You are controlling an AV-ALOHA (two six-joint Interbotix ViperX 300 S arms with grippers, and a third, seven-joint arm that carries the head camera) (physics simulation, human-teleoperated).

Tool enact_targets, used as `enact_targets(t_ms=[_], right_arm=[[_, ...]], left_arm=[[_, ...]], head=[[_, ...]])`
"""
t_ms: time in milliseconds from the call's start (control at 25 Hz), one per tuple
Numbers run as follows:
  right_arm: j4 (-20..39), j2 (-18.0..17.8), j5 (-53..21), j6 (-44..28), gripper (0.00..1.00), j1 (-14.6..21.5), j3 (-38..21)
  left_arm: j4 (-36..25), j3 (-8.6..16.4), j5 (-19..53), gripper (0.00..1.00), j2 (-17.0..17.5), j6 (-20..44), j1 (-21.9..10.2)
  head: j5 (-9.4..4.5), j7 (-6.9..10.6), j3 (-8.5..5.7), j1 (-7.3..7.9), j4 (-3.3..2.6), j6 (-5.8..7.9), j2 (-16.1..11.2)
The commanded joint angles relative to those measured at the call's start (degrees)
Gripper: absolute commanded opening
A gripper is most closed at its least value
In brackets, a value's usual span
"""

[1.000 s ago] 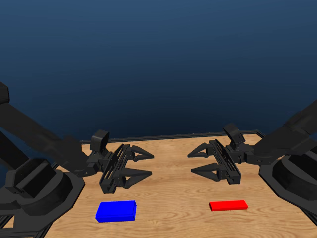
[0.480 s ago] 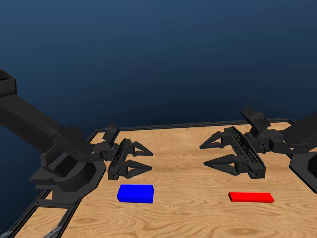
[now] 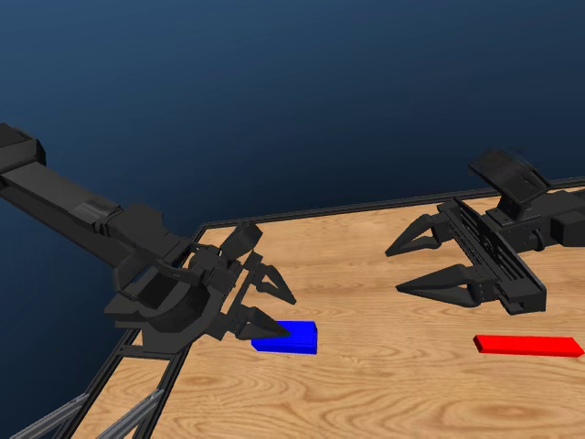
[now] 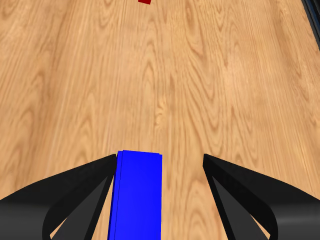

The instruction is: Insert peg into socket

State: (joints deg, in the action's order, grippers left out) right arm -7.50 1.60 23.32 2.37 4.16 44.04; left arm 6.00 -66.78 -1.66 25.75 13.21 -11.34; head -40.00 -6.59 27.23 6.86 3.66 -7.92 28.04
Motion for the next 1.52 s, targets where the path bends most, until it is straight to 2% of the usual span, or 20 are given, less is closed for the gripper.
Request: enact_targets(t_ms=[40, 80, 120, 160, 240, 280, 320, 440, 480, 560, 600, 720, 880, 1080, 1120, 1240, 1320, 1360, 1400, 1520], right_arm=[[0.2, 0.4, -1.4, -0.4, 1.00, 0.0, -1.7], [0.3, 0.5, -1.7, -0.5, 1.00, 0.1, -2.1], [0.4, 0.4, -1.6, -0.5, 1.00, 0.1, -1.7], [0.2, 0.4, -1.5, -0.5, 1.00, 0.1, -1.7], [0.2, 0.2, -1.8, -0.7, 1.00, 0.3, -1.7], [0.2, 0.2, -1.7, -0.9, 1.00, 0.3, -1.6], [0.2, 0.0, -1.5, -1.0, 1.00, 0.3, -1.4], [0.1, -0.3, -1.1, -1.7, 1.00, 0.2, -1.0], [0.1, -0.3, -1.0, -1.8, 1.00, 0.2, -1.0], [0.1, -0.9, -0.3, -2.5, 1.00, -0.1, -0.2], [0.0, -0.7, -0.4, -2.9, 1.00, -0.3, -0.2], [-0.1, -1.2, -0.1, -3.7, 1.00, -0.9, 0.3], [0.1, -2.2, 1.0, -5.0, 1.00, -1.6, 0.7], [0.4, -2.9, 1.9, -6.6, 1.00, -2.5, 1.1], [0.4, -3.1, 2.2, -7.1, 1.00, -2.7, 1.5], [0.5, -3.4, 3.1, -8.2, 1.00, -3.2, 2.1], [0.7, -3.7, 3.7, -9.0, 1.00, -3.4, 2.6], [0.6, -3.6, 3.4, -9.2, 1.00, -3.4, 2.9], [0.4, -3.3, 3.3, -9.6, 1.00, -3.5, 3.4], [0.2, -2.5, 2.6, -9.9, 1.00, -3.5, 4.6]], left_arm=[[-7.9, 3.4, 14.5, 1.00, 2.1, 10.5, -1.9], [-9.6, 3.1, 15.6, 1.00, 2.4, 12.1, -2.0], [-11.3, 4.3, 17.9, 1.00, 2.2, 13.4, -2.3], [-15.9, 4.2, 22.2, 1.00, 2.5, 17.0, -3.4], [-18.2, 5.0, 24.4, 1.00, 3.4, 21.7, -4.6], [-18.8, 6.5, 27.7, 1.00, 2.7, 23.5, -4.4], [-20.4, 5.9, 27.2, 1.00, 2.5, 25.9, -6.0], [-23.2, 5.4, 29.0, 1.00, 0.5, 30.6, -7.1], [-23.9, 7.0, 29.2, 1.00, 0.7, 32.2, -7.7], [-24.0, 5.6, 27.7, 1.00, 0.3, 35.2, -8.2], [-24.7, 4.5, 27.0, 1.00, -0.7, 34.9, -7.4], [-25.2, 3.7, 26.4, 1.00, -1.8, 37.0, -8.3], [-23.5, 2.8, 22.3, 1.00, -3.4, 38.2, -6.5], [-21.1, 1.3, 15.2, 1.00, -8.9, 35.2, -4.2], [-19.9, 0.1, 13.1, 1.00, -10.5, 34.1, -3.5], [-16.6, 0.4, 8.2, 1.00, -13.8, 30.2, -2.3], [-14.7, 0.9, 5.0, 0.99, -17.8, 27.9, -1.8], [-13.7, -0.3, 3.5, 0.83, -18.8, 27.2, -1.6], [-12.9, 0.2, 2.6, 0.00, -19.1, 26.4, -1.8], [-11.3, 0.7, 2.8, 0.00, -19.8, 24.1, -2.0]], head=[[0.57, -0.27, -0.95, 0.73, 0.36, -1.46, -1.4], [0.65, -0.57, -1.00, 0.96, 0.58, -2.23, -1.8], [0.62, -0.72, -1.06, 1.08, 0.69, -2.63, -2.0], [0.63, -0.98, -1.16, 1.28, 0.86, -3.20, -2.4], [0.58, -1.21, -1.32, 1.44, 1.04, -3.82, -3.2], [0.55, -1.19, -1.37, 1.48, 1.08, -3.98, -3.4], [0.53, -1.13, -1.42, 1.47, 1.12, -4.21, -3.7], [0.52, -0.87, -1.52, 1.41, 1.19, -4.69, -4.7], [0.54, -0.82, -1.55, 1.41, 1.20, -4.78, -4.9], [0.35, -0.56, -1.65, 1.41, 1.22, -4.87, -5.6], [0.17, -0.38, -1.76, 1.43, 1.23, -4.90, -6.0], [-0.22, -0.10, -2.07, 1.52, 1.26, -4.94, -7.0], [-0.44, 0.14, -2.72, 1.64, 1.27, -4.87, -8.5], [-0.57, 0.63, -3.48, 1.60, 1.21, -4.77, -10.2], [-0.62, 0.78, -3.65, 1.56, 1.19, -4.73, -10.6], [-0.73, 1.18, -3.96, 1.41, 1.09, -4.51, -11.4], [-0.81, 1.47, -4.05, 1.27, 1.03, -4.39, -11.7], [-0.80, 1.62, -4.04, 1.17, 0.97, -4.25, -11.8], [-0.86, 1.79, -4.01, 1.06, 0.91, -4.09, -11.8], [-0.77, 2.31, -3.80, 0.77, 0.74, -3.74, -11.4]])
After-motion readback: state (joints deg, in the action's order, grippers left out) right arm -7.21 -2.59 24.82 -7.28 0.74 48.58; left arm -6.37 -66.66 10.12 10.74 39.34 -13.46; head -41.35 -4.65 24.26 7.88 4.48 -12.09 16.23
